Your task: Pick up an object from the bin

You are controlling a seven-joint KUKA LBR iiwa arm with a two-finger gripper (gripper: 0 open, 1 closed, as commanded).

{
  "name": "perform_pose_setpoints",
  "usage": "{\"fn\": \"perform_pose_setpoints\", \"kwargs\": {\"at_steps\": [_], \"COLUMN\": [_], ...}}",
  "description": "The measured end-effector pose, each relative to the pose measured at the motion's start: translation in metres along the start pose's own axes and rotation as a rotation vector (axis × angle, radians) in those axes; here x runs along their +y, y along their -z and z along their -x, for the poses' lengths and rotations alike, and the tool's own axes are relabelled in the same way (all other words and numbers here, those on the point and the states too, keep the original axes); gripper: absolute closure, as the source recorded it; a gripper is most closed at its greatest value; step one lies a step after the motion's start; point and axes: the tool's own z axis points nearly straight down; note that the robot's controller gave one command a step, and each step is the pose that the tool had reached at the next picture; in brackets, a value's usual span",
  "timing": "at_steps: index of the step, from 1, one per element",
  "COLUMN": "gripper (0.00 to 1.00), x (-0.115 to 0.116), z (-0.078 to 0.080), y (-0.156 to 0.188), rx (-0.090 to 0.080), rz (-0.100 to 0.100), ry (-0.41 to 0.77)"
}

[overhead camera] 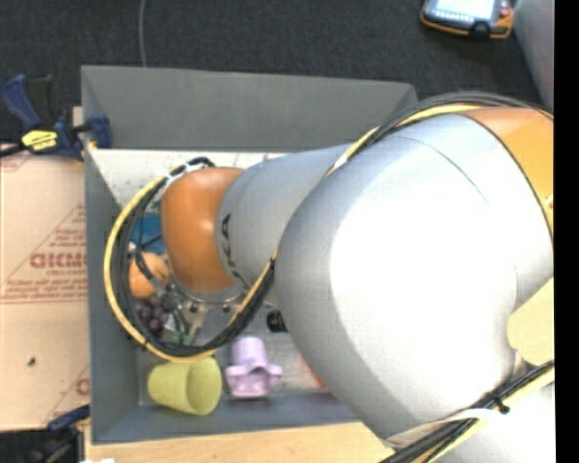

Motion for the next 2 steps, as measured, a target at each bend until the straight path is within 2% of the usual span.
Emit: {"fn": "perform_pose_setpoints", "kwargs": {"at_steps": [2], "gripper": [1.0], "x": [-0.0019], "z": [0.0004], "y": [0.012], "rx": [0.0], "rz": [0.0], "ry": [0.0]}}
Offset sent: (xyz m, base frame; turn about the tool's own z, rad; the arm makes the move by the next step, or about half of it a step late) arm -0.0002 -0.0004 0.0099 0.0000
